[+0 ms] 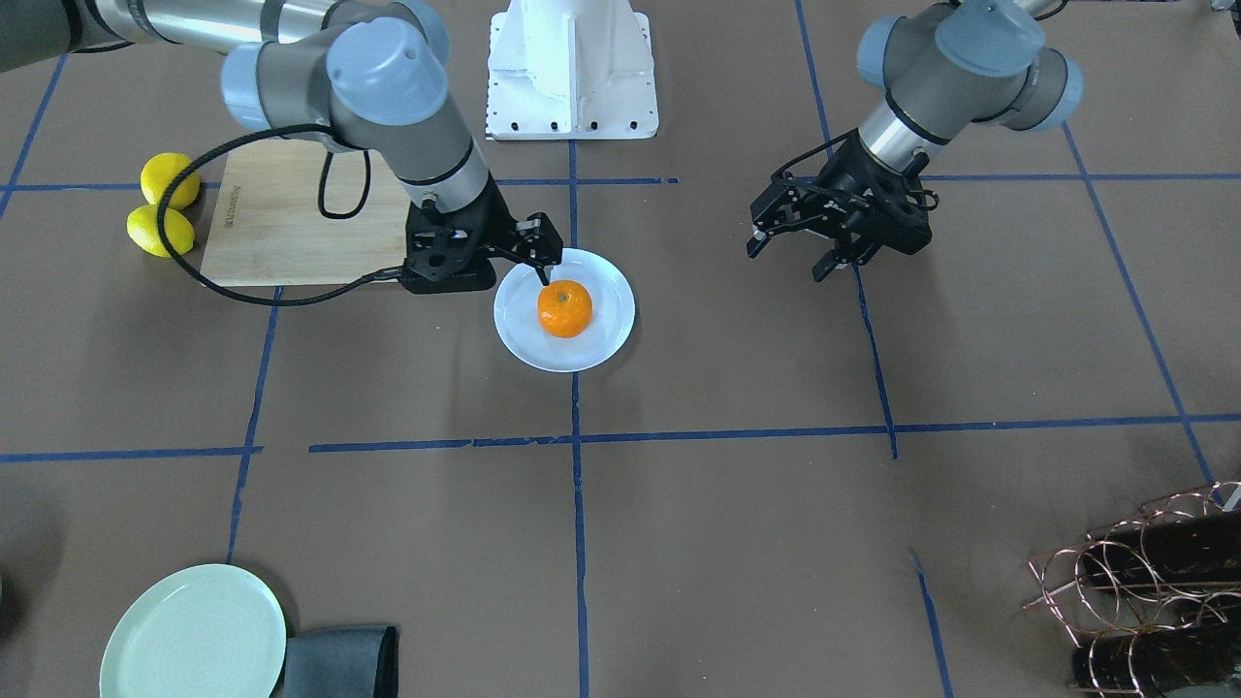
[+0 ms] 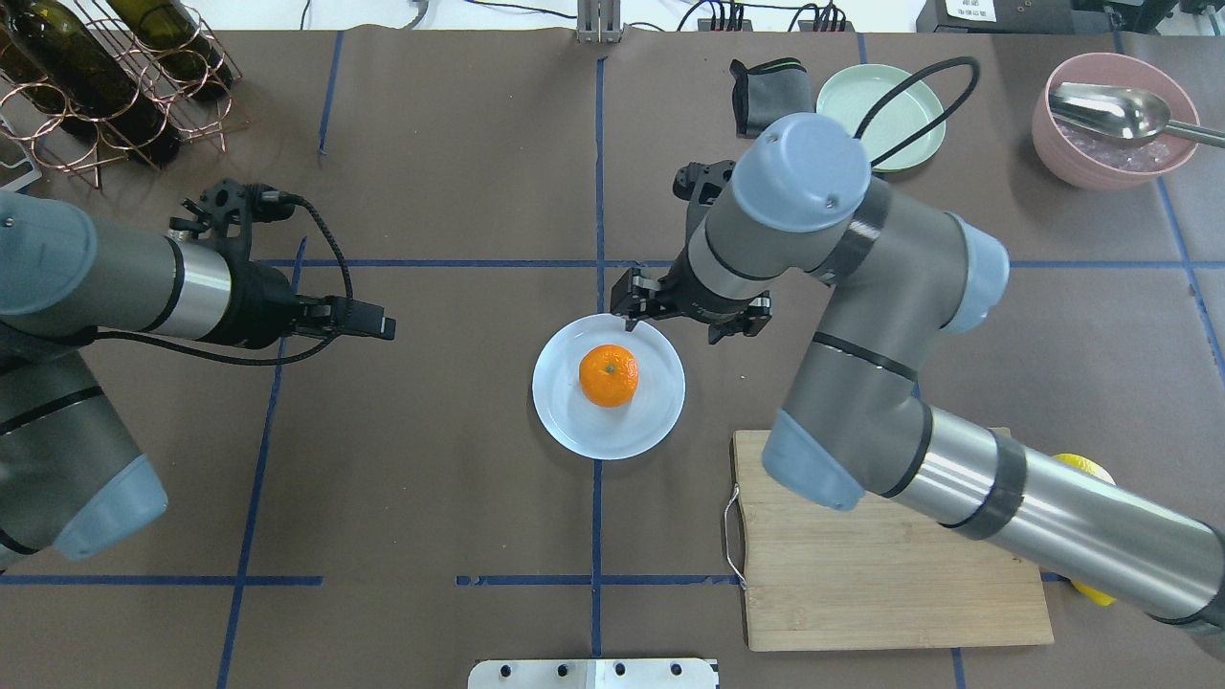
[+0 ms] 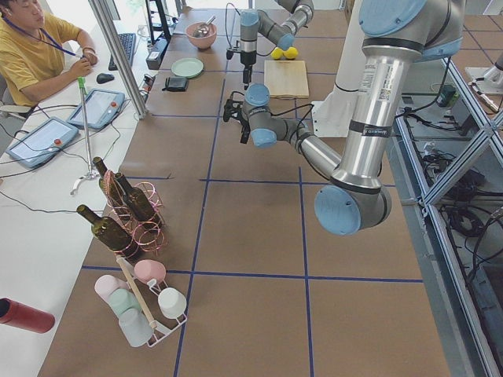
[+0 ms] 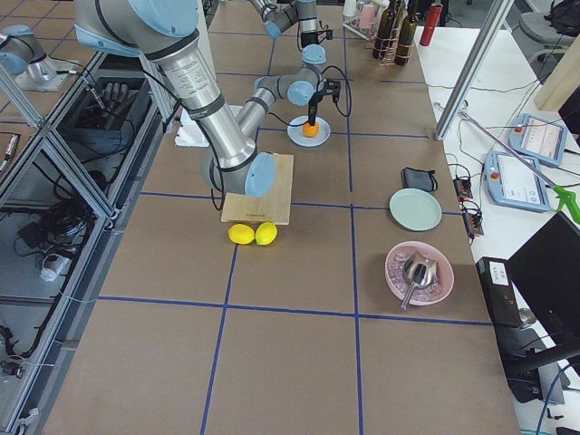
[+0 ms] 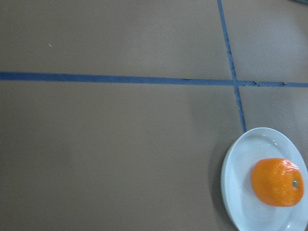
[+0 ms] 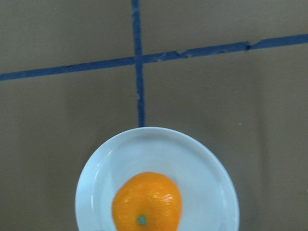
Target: Pick orange to plate
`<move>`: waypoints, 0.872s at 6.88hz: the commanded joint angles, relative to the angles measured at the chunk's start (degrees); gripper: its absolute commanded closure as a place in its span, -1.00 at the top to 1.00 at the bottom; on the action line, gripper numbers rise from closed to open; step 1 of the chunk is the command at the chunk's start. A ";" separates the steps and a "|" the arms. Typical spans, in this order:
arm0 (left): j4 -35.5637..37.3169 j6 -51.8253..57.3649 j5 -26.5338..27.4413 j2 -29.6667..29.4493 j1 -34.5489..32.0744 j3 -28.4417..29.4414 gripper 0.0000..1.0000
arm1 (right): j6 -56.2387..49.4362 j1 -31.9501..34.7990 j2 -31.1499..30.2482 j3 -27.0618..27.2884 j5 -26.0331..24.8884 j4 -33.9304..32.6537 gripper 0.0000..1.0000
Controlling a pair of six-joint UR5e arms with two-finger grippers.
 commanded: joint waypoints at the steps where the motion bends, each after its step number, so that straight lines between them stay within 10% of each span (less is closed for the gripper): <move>1: 0.44 26.42 -7.34 7.34 -13.61 1.61 0.96 | -12.96 9.77 -9.71 4.32 6.75 -0.70 1.00; 4: 22.92 61.36 -12.04 5.64 -36.40 5.75 0.98 | -41.87 25.94 -21.87 3.89 13.79 -3.14 1.00; 6: 37.31 71.71 -13.70 2.37 -45.57 6.01 0.98 | -65.65 36.48 -21.98 3.72 14.69 -18.20 1.00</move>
